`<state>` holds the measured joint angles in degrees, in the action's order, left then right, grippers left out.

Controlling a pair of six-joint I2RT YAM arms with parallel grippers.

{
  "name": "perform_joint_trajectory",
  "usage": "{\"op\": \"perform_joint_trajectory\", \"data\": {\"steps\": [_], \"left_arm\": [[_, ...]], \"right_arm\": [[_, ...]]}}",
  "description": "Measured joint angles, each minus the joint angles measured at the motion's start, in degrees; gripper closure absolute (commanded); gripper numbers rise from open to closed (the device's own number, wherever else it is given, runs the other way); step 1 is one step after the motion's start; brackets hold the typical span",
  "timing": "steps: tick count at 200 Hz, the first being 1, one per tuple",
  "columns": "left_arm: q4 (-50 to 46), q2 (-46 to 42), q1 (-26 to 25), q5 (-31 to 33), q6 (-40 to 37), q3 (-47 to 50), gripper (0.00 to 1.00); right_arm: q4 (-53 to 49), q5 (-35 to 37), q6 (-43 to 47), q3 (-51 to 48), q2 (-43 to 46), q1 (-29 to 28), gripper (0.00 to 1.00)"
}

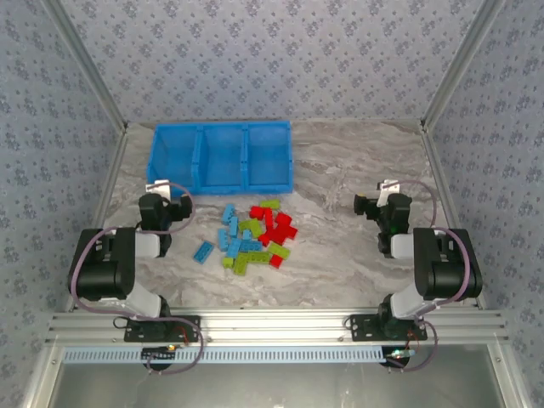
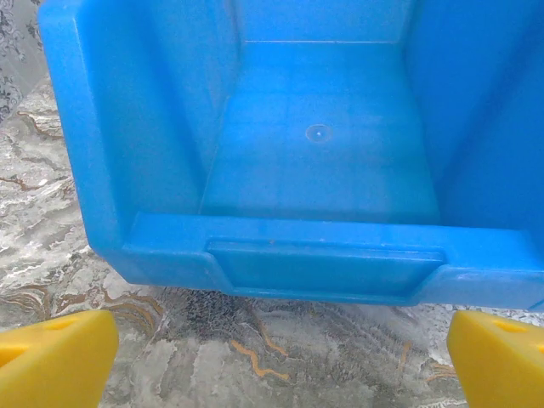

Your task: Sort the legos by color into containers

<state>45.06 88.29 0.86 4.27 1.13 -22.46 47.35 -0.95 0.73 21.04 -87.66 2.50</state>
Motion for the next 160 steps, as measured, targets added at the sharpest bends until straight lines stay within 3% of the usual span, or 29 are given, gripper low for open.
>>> {"op": "perform_joint_trajectory", "data": {"steps": [128, 142, 149, 160], "left_arm": [[0.0, 0.0, 0.0, 0.0, 0.0, 0.0, 0.01], [0.0, 0.0, 0.0, -0.02, 0.0, 0.0, 0.01], [0.02, 0.0, 0.0, 0.0, 0.0, 0.0, 0.01], [0.07, 0.0, -0.02, 0.02, 0.0, 0.0, 0.01]], "right_arm": [[-0.52, 0.92, -0.04, -0.02, 0.7, -0.11, 0.0], [-5.14, 5.09, -0.26, -0.24, 5.92, -1.95, 0.01], [-8.59, 7.3, -1.14, -0.22, 10.36, -3.5, 0.07], [-14.62, 10.88, -3.3, 0.17, 18.99, -6.54, 0.06]]}}
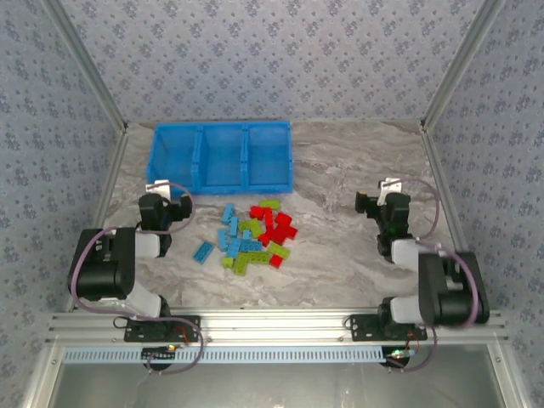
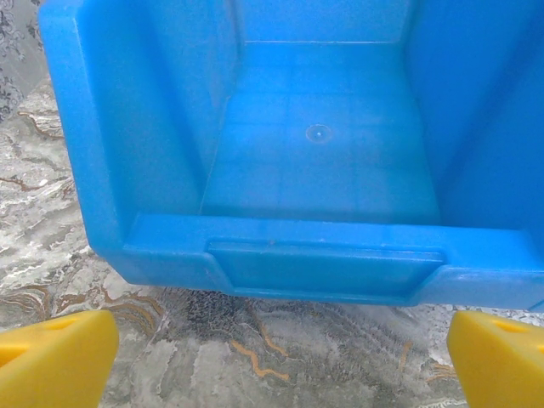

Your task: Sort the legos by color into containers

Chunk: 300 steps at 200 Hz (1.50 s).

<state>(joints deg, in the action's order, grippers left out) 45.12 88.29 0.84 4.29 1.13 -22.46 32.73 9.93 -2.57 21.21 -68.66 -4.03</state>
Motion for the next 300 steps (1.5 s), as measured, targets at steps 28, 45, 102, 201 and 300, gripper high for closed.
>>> {"op": "perform_joint_trajectory", "data": {"steps": [28, 45, 102, 201, 300], "left_arm": [[0.15, -0.11, -0.76, 0.7, -0.04, 0.0, 0.01], [-0.57, -2.43, -2.47, 1.84, -0.68, 0.52, 0.01], [-30.64, -21.88, -13.03, 4.33, 3.19, -12.46, 0.01], [-64.61, 0.24, -28.61, -0.7, 22.18, -31.61, 0.31], [-64.5, 14.36, -28.61, 1.16, 21.66, -38.58, 0.83]], "right_arm": [[-17.62, 5.6, -10.05, 5.53, 18.23, -6.12, 0.07], [-26.67, 4.94, -16.11, 9.09, 22.71, -8.31, 0.06], [-50.07, -8.11, -23.65, 23.19, 6.4, -24.52, 0.03], [-60.02, -21.18, -26.23, 40.85, -14.25, -41.03, 0.0], [-61.02, -19.37, -28.59, 38.16, -10.86, -41.38, 0.0]]}}
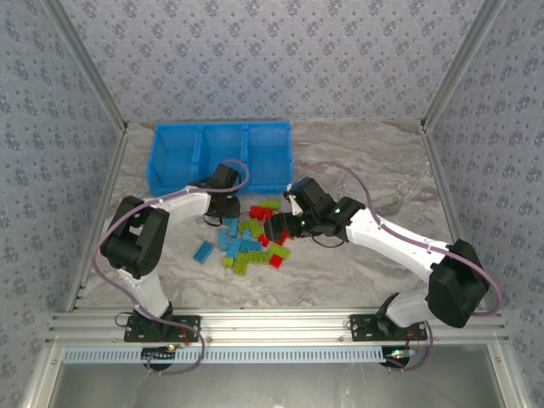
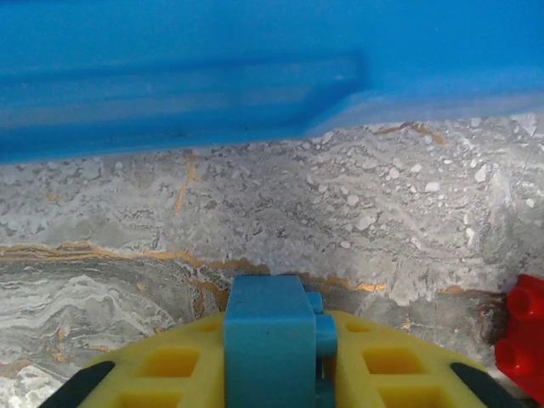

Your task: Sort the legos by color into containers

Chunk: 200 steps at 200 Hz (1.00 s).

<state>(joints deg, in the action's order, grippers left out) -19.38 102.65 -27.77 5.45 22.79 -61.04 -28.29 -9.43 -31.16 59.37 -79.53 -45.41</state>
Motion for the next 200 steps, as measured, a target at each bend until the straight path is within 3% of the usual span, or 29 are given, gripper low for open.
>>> {"op": "perform_joint_trajectory", "data": {"steps": [21, 52, 86, 101, 115, 134, 152, 188, 200], "left_arm": [[-0.09, -0.7, 0.0, 0.13, -0.11, 0.0, 0.96], [-1.44, -7.26, 0.0, 0.63, -0.87, 1.6, 0.96], [-2.97, -26.36, 0.15, 7.39, -2.69, 2.8, 0.93], [-1.49, -33.33, 2.1, 11.52, -4.2, 2.51, 0.93], [-0.52, -34.62, 6.05, 14.12, -5.4, 1.14, 0.96], [0.17, -30.25, 12.7, 16.28, -6.67, -3.37, 0.99], [0.83, -20.63, 17.7, 16.96, -7.72, -9.88, 1.0], [-0.37, -0.04, 22.23, 14.32, -9.11, -22.69, 1.0], [-1.05, 4.83, 22.88, 12.96, -9.31, -25.64, 0.93]], "right_arm": [[0.02, 0.28, -0.17, 0.02, 0.15, -0.02, 0.01], [0.04, 1.05, -0.37, 0.02, 0.15, -0.02, 0.01], [0.44, 1.97, -0.44, 0.04, 0.59, -0.02, 0.01], [1.07, 2.27, -0.44, 0.04, 0.76, -0.02, 0.01], [1.7, 2.58, -0.46, 0.04, 0.79, -0.02, 0.01], [1.9, 2.58, -0.61, 0.11, 0.79, -0.02, 0.01], [1.88, 2.73, -0.66, 0.2, 1.05, -0.35, 0.01], [1.86, 3.85, -1.49, -0.46, 4.87, -1.14, 0.01], [1.9, 4.31, -1.92, -1.07, 6.58, -1.14, 0.01]]}}
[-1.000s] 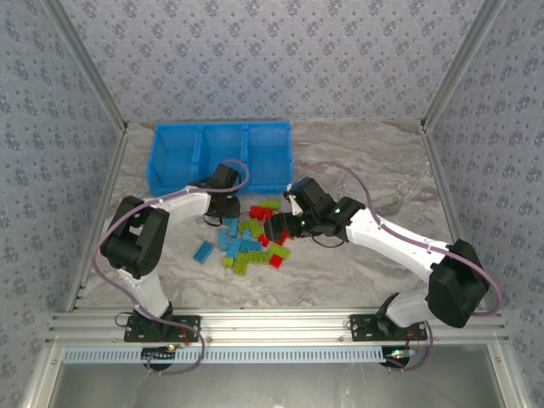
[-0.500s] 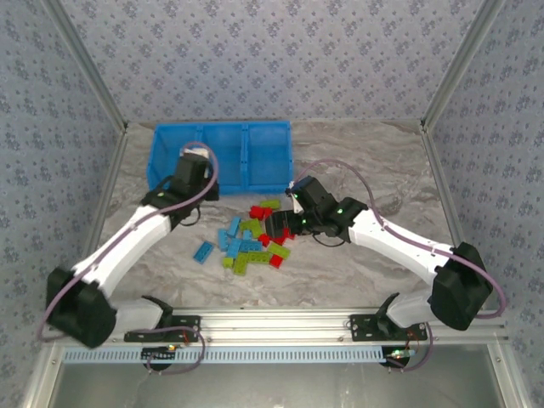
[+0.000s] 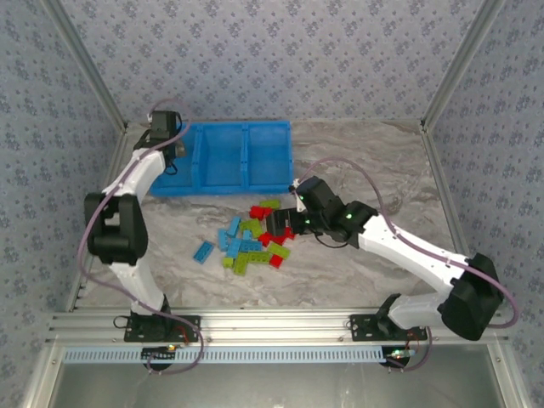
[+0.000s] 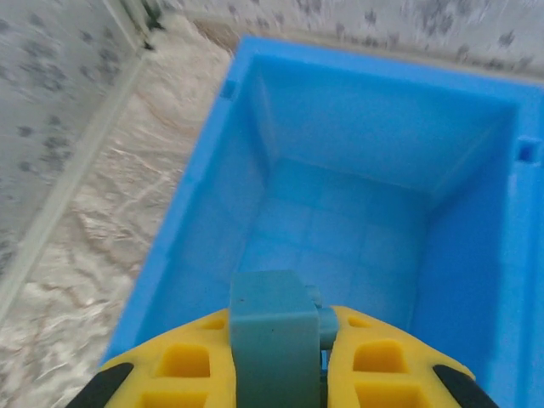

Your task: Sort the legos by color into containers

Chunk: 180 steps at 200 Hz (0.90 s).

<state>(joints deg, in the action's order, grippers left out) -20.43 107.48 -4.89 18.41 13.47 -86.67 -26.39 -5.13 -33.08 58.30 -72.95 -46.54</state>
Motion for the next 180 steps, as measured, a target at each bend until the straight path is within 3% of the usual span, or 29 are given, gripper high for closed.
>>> {"op": "perform_joint_trajectory", "data": {"steps": [30, 73, 102, 129, 148, 180], "left_arm": [[-2.21, 6.62, 1.01, -2.19, -0.52, -3.87, 0.7], [-3.98, 6.16, 2.23, -5.62, -0.39, -3.91, 0.61], [-5.2, -1.42, 2.23, -8.48, 0.17, -0.66, 0.58], [-4.92, -15.3, 1.05, -14.34, 2.73, 5.01, 0.53], [-4.72, -27.87, -3.89, -17.38, 2.56, 10.62, 0.42], [-9.14, -42.25, -20.0, -18.97, -4.7, 13.7, 0.26]], "right_arm": [[-0.04, 1.38, -0.79, -1.86, 3.32, 0.0, 0.01], [0.68, 3.02, -1.46, -3.8, 4.37, 0.0, 0.01], [2.27, 4.11, -1.57, -3.89, 3.21, 0.0, 0.01], [2.89, 6.05, -1.73, -3.1, -1.2, 0.0, 0.05], [2.25, 6.99, -2.25, -0.04, -6.86, 0.0, 0.15], [1.11, 7.5, -2.08, 10.21, -19.23, -0.28, 0.27]]}}
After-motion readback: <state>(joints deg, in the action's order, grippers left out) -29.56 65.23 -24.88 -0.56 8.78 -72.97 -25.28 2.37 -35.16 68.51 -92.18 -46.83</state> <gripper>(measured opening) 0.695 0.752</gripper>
